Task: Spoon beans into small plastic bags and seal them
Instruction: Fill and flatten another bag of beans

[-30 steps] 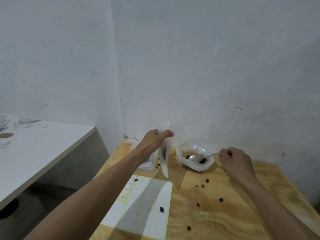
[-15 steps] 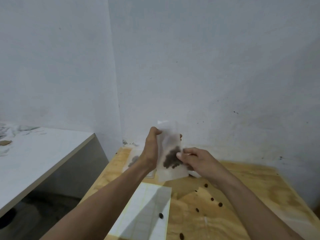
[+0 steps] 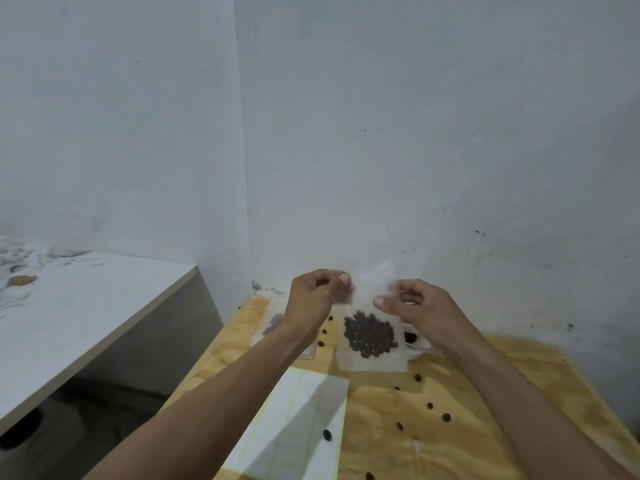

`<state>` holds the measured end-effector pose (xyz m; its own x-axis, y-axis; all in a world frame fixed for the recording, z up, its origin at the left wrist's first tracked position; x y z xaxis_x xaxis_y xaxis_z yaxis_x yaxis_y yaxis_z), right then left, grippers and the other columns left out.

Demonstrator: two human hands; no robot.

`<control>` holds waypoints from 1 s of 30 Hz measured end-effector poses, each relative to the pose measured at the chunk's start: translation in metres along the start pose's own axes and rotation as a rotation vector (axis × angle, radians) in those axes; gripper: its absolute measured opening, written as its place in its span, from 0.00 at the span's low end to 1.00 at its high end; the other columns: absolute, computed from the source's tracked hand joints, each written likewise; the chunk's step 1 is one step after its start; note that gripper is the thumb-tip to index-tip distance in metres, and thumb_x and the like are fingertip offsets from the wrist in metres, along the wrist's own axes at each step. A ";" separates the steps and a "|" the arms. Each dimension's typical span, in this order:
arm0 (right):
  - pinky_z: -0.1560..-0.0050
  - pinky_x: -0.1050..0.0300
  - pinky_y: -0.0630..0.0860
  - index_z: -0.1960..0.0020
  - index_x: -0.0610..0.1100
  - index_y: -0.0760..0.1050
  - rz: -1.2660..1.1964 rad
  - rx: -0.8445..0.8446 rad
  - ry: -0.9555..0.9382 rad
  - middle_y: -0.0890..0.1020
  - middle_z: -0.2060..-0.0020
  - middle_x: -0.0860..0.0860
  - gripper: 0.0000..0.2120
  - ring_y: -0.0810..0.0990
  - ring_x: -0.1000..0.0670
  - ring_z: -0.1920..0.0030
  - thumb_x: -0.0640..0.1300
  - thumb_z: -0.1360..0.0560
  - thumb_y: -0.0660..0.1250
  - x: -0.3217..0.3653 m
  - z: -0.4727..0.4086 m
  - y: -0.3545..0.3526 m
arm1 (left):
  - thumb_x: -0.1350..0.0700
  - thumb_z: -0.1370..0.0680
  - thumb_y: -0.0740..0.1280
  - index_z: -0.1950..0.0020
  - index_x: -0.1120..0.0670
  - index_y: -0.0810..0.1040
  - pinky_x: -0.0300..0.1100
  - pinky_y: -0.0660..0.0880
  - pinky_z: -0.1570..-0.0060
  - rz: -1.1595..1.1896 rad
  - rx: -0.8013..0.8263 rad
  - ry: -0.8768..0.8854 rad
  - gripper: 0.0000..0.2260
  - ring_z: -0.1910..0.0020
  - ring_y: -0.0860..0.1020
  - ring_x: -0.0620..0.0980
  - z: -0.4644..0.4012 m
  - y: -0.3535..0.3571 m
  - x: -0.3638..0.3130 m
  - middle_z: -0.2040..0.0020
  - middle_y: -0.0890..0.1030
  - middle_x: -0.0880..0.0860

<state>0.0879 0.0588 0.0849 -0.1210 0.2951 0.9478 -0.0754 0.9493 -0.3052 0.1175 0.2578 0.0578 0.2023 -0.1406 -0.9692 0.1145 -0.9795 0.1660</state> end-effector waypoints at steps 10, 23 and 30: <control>0.45 0.48 0.80 0.54 0.48 0.86 0.160 -0.003 -0.045 0.87 0.61 0.48 0.08 0.86 0.46 0.56 0.48 0.31 0.80 0.012 -0.014 -0.015 | 0.62 0.27 0.78 0.56 0.62 0.87 0.47 0.84 0.54 -0.060 0.034 -0.075 0.04 0.60 0.84 0.52 0.014 0.018 -0.004 0.59 0.87 0.57; 0.60 0.62 0.76 0.59 0.47 0.87 0.228 0.039 -0.045 0.87 0.63 0.53 0.06 0.82 0.57 0.64 0.50 0.28 0.76 0.008 -0.015 0.006 | 0.60 0.23 0.75 0.55 0.61 0.88 0.44 0.83 0.58 -0.190 0.119 -0.044 0.04 0.65 0.84 0.50 0.014 0.010 0.004 0.63 0.86 0.56; 0.56 0.56 0.79 0.58 0.46 0.86 0.258 0.033 -0.030 0.87 0.64 0.50 0.07 0.83 0.53 0.62 0.49 0.26 0.74 0.002 -0.024 0.008 | 0.62 0.24 0.75 0.57 0.62 0.87 0.48 0.84 0.57 -0.215 0.046 -0.053 0.04 0.66 0.82 0.50 0.000 -0.005 -0.004 0.65 0.85 0.56</control>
<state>0.1105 0.0699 0.0868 -0.1700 0.5227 0.8354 -0.0706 0.8391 -0.5394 0.1158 0.2627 0.0603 0.1261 0.0656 -0.9898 0.1043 -0.9932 -0.0525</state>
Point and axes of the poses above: each hand's wrist, its own z-axis away from the middle knuckle, its own y-axis out of the palm, x = y × z, the point moved 4 cm from there along -z, towards the middle knuckle
